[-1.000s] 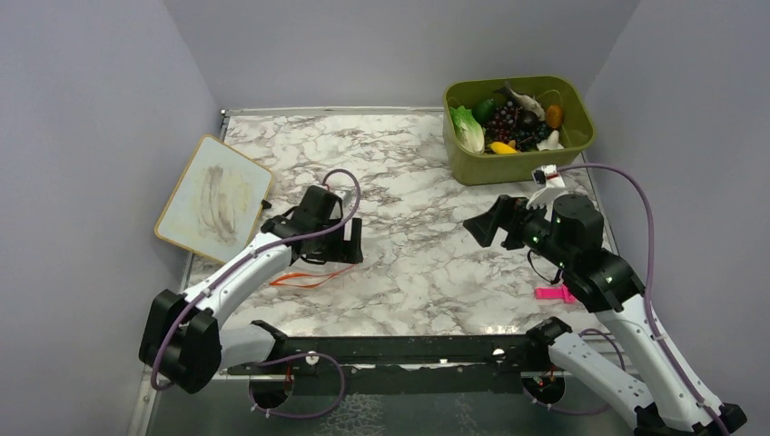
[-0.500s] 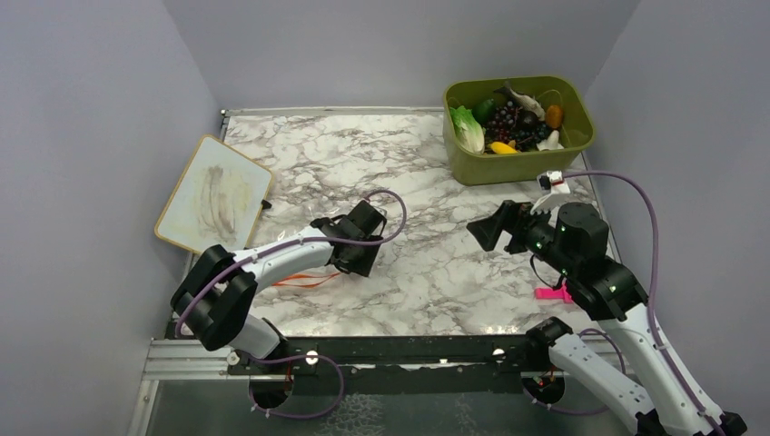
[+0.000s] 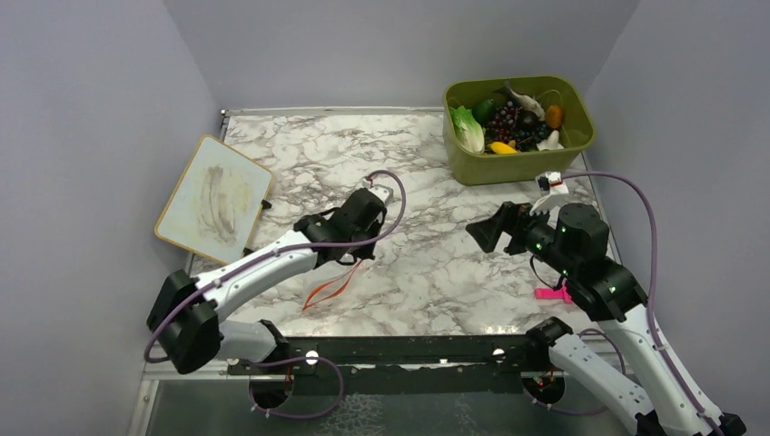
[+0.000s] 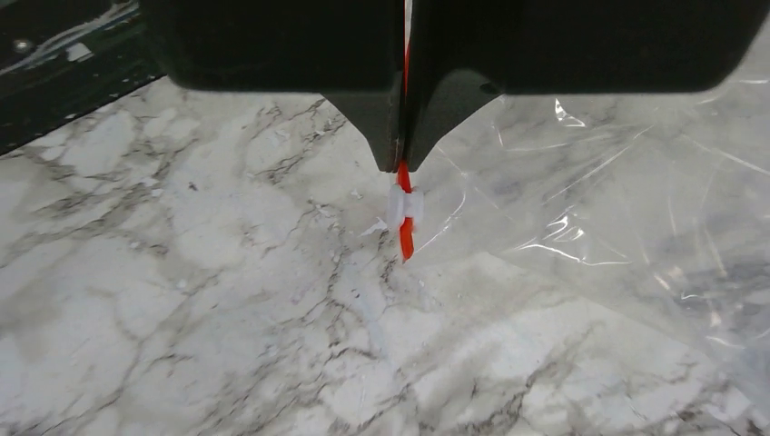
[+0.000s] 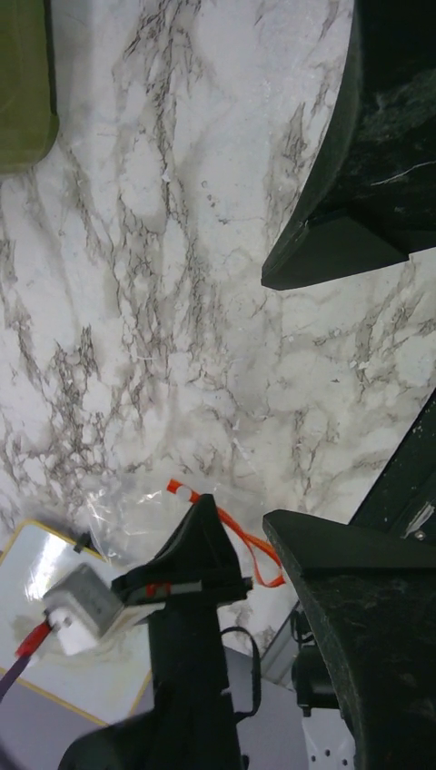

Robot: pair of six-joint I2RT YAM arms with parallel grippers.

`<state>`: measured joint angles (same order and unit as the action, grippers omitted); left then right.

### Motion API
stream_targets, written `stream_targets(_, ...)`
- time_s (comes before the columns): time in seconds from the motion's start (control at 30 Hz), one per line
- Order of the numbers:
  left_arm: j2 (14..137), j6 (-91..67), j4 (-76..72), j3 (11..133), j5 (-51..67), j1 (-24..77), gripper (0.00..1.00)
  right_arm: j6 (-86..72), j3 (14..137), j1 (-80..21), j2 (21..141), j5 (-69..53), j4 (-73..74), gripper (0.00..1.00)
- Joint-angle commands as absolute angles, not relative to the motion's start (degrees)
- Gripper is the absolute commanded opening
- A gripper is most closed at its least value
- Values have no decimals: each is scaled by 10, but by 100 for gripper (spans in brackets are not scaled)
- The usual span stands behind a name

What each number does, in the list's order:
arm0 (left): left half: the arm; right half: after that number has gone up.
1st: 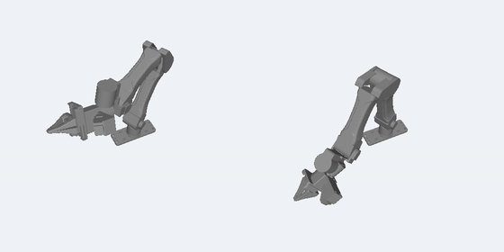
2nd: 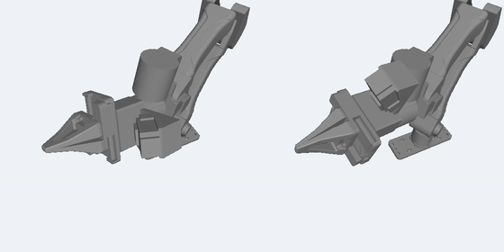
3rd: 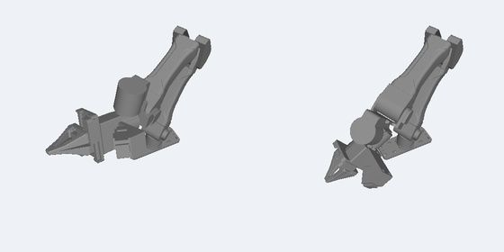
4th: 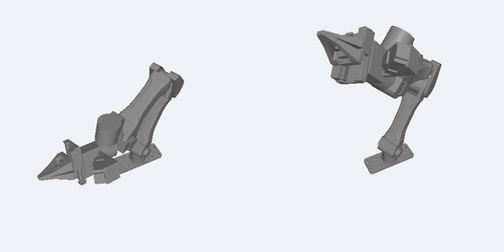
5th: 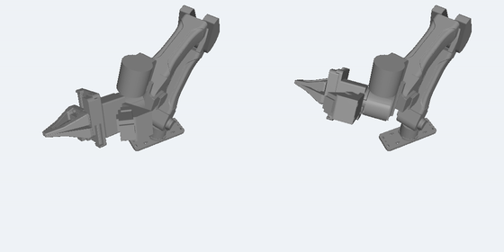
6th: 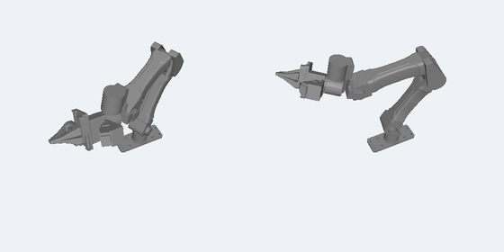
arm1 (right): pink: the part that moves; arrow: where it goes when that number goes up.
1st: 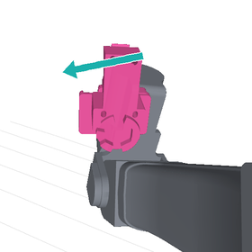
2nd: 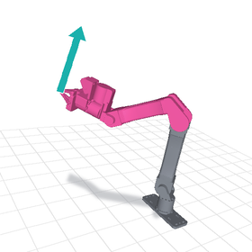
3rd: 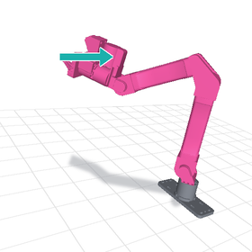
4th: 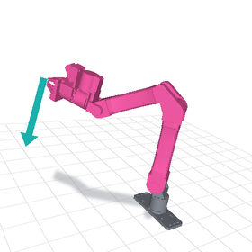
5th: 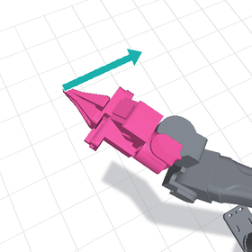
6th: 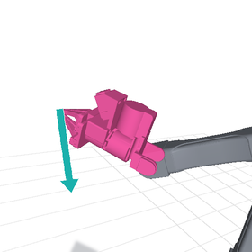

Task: Place the food in the zip-top bag and seal the zipper
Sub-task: Pick up the zipper food storage bag at the center of the board.

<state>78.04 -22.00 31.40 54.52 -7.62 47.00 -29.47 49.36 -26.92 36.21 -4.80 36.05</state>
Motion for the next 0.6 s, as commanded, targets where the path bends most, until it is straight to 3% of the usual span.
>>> stream_targets(0.0,684,-262,312,573,-100,473,0,-270,469,-267,349,-141,303,92)
stream_targets(0.33,563,-363,255,563,-76,473,0,-358,398,-267,395,-288,163,72)
stream_targets(0.57,504,-457,204,500,-142,473,0,-397,357,-273,434,-309,92,58)
